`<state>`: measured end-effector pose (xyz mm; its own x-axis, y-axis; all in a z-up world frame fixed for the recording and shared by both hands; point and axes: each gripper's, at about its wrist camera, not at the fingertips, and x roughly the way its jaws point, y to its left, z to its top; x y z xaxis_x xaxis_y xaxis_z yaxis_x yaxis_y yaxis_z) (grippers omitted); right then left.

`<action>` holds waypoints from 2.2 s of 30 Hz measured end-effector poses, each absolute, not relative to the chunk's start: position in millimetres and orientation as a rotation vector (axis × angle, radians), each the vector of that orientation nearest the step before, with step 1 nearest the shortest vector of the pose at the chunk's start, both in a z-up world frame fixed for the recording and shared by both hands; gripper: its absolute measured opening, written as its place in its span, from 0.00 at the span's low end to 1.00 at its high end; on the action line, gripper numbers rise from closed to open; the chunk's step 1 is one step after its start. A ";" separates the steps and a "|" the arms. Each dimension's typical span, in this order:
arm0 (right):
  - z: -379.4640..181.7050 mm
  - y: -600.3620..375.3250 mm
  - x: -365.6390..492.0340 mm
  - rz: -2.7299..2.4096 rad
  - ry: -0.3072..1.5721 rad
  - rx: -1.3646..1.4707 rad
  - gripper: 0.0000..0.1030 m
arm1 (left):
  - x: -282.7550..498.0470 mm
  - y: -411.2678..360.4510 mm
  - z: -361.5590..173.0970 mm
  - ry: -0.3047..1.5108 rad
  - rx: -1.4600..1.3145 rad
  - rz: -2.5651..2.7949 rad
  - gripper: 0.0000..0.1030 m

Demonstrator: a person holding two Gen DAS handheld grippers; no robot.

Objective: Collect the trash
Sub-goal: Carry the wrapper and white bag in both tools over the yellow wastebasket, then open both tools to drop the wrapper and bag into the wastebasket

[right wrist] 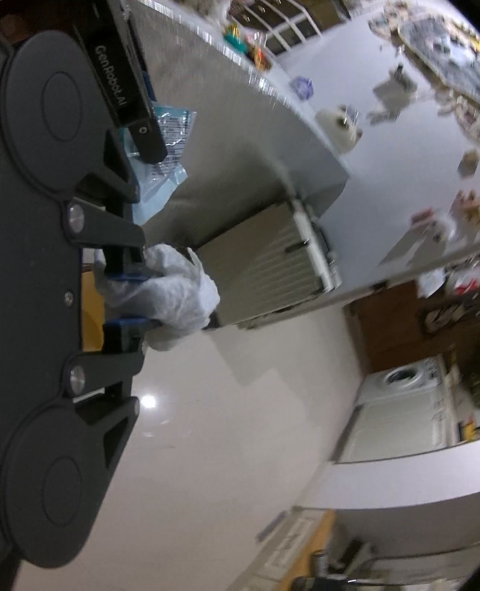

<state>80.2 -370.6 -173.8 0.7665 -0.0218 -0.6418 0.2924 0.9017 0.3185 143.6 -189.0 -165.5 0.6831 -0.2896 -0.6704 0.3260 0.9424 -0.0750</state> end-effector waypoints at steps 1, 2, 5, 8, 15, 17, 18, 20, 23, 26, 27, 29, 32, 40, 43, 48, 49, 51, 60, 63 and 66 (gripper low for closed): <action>-184.7 -374.6 86.5 -0.177 0.700 0.433 0.18 | 153.3 -191.6 -177.9 0.767 0.048 -0.337 0.36; -196.6 -378.7 93.5 -0.179 0.719 0.441 0.18 | 163.6 -194.1 -191.2 0.793 0.045 -0.328 0.36; -227.1 -389.5 114.2 -0.161 0.760 0.462 0.18 | 191.8 -201.1 -228.8 0.863 0.041 -0.295 0.36; -255.9 -399.6 137.0 -0.148 0.808 0.476 0.18 | 221.1 -206.6 -265.6 0.941 0.019 -0.265 0.36; -310.3 -415.3 194.6 -0.127 0.896 0.523 0.18 | 281.2 -217.4 -330.8 1.042 0.022 -0.220 0.36; -325.0 -416.3 209.4 -0.121 0.928 0.530 0.18 | 294.5 -216.0 -347.3 1.067 0.017 -0.221 0.36; -333.0 -416.2 217.3 -0.116 0.947 0.532 0.18 | 301.4 -216.2 -354.6 1.081 0.013 -0.221 0.36; -344.1 -414.4 227.4 -0.107 0.974 0.530 0.19 | 310.2 -212.8 -371.0 1.114 0.001 -0.218 0.36; -361.1 -413.4 247.6 -0.100 1.007 0.525 0.19 | 317.5 -208.5 -394.9 1.159 -0.003 -0.226 0.36; -381.0 -410.9 266.0 -0.098 1.042 0.539 0.19 | 321.7 -210.2 -414.6 1.199 0.017 -0.235 0.36; -387.4 -410.3 270.8 -0.100 1.052 0.539 0.19 | 323.0 -210.5 -420.2 1.209 0.030 -0.239 0.36; -399.7 -408.4 279.5 -0.104 1.067 0.539 0.19 | 324.7 -213.0 -427.5 1.218 0.065 -0.248 0.36; -415.8 -407.2 291.3 -0.098 1.086 0.558 0.19 | 325.3 -217.3 -438.6 1.232 0.115 -0.271 0.37; -443.8 -391.2 313.7 -0.077 1.143 0.468 0.28 | 324.9 -231.4 -458.4 1.237 0.216 -0.331 0.37; -446.9 -391.5 317.4 -0.079 1.128 0.476 0.41 | 325.4 -234.8 -462.6 1.235 0.243 -0.350 0.37; -453.6 -396.5 319.8 -0.091 1.141 0.490 0.59 | 326.2 -233.2 -467.7 1.240 0.244 -0.374 0.37; -454.9 -399.1 319.5 -0.099 1.145 0.499 0.63 | 329.1 -233.1 -470.2 1.241 0.244 -0.378 0.37; -456.6 -404.1 317.8 -0.108 1.148 0.527 0.68 | 330.4 -232.2 -471.1 1.243 0.222 -0.378 0.39; -463.4 -418.5 307.7 -0.152 1.152 0.572 0.75 | 338.2 -233.7 -475.4 1.247 0.208 -0.358 0.77; -465.7 -418.2 306.3 -0.158 1.162 0.558 0.75 | 337.0 -232.9 -479.5 1.271 0.235 -0.354 0.77; -467.4 -419.1 304.0 -0.158 1.170 0.544 0.75 | 334.7 -230.5 -481.1 1.279 0.249 -0.351 0.80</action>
<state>304.0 -419.1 -467.4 0.3958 0.1588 -0.9045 0.3926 0.8611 0.3230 334.7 -230.5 -481.1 0.2463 -0.1173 -0.9621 0.3902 0.9207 -0.0123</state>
